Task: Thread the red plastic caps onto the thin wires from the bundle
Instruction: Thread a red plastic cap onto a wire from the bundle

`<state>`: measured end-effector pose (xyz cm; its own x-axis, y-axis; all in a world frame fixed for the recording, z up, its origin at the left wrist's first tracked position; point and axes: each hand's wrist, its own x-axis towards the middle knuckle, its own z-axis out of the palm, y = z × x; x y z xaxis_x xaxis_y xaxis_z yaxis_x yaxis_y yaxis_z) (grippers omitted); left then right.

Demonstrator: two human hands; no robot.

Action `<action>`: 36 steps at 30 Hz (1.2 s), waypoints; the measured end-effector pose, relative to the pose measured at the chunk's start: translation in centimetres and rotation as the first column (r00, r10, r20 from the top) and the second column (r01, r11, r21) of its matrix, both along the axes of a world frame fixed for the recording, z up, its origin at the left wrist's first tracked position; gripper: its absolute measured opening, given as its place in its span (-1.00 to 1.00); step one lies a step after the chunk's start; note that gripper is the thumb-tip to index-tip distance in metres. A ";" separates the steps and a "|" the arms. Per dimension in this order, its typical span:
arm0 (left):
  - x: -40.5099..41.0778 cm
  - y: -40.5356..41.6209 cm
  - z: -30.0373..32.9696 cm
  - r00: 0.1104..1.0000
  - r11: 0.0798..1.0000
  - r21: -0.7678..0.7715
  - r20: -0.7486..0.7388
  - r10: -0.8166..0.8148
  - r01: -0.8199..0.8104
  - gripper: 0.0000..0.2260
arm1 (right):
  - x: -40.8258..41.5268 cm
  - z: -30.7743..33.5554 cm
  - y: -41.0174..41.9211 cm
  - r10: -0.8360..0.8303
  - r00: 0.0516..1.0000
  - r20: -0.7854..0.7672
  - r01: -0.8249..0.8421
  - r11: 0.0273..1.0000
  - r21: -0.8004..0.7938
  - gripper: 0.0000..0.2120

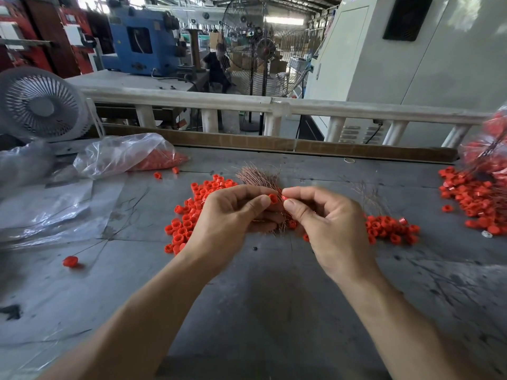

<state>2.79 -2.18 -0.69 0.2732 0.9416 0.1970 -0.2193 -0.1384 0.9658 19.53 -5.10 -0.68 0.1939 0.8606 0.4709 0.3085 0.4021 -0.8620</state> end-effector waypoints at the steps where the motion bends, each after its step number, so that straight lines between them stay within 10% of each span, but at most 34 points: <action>1: 0.0 0.0 0.0 1.000 1.000 0.002 -0.002 0.001 -0.001 -0.86 | 0.0 0.0 -0.1 -0.003 1.000 0.012 0.003 1.000 0.007 -0.80; 36: 0.1 0.0 -0.6 0.997 0.997 0.073 -0.076 0.022 -0.017 -0.87 | -0.3 -0.1 -0.2 -0.218 0.877 0.429 0.089 0.950 0.300 -0.94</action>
<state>2.89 -2.20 -1.34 0.2716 0.9310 0.2439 -0.1418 -0.2119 0.9669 19.21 -5.27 -0.73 0.0242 0.6692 0.7427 0.7136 0.5088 -0.4816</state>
